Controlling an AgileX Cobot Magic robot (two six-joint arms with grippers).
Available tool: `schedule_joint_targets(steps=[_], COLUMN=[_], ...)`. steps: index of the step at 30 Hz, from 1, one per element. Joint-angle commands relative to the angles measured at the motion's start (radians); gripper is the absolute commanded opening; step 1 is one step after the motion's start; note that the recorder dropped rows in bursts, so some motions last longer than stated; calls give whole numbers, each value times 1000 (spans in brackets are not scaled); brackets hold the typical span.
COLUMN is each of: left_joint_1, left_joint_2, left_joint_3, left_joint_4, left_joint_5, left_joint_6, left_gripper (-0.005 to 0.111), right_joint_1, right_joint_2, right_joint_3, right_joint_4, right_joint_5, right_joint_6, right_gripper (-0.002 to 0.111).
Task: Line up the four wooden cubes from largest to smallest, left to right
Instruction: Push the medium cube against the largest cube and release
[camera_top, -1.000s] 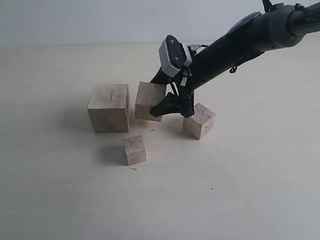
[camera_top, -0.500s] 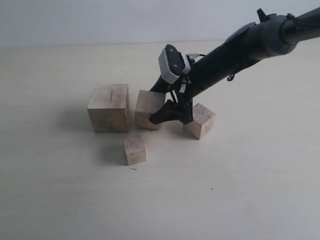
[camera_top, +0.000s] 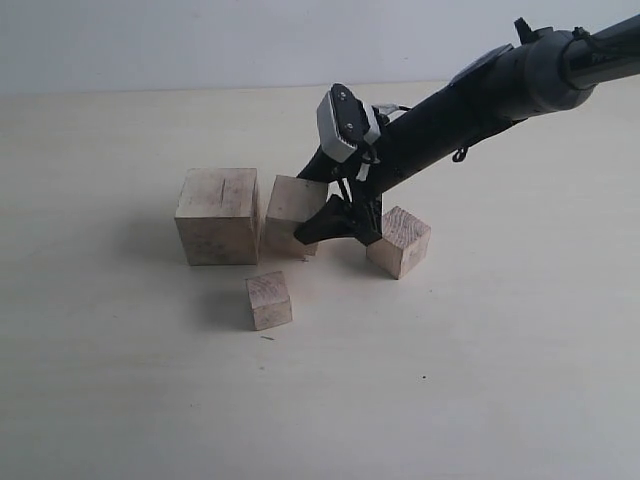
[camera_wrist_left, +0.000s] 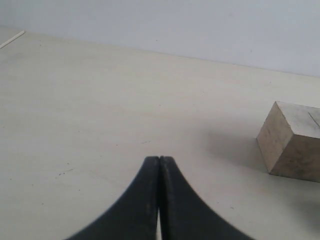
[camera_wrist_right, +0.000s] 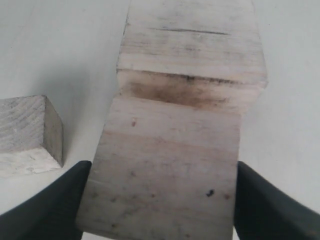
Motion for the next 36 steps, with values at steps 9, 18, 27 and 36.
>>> schedule_joint_targets(steps=[9, 18, 27, 36], left_joint_1=[-6, -6, -6, -6], left_joint_2=[-6, -6, -6, -6], left_joint_3=[3, 3, 3, 3], left_joint_4=[4, 4, 4, 4], left_joint_5=[-8, -8, -8, -8], left_joint_6=[4, 4, 4, 4], left_gripper=[0, 0, 0, 0], right_joint_1=[1, 1, 1, 1], right_joint_2=[31, 49, 49, 49], right_joint_3=[-7, -7, -7, -7], right_joint_4=[4, 30, 30, 111], right_joint_5=[1, 7, -16, -54], right_joint_6=[-22, -22, -22, -22], right_gripper=[64, 64, 65, 76])
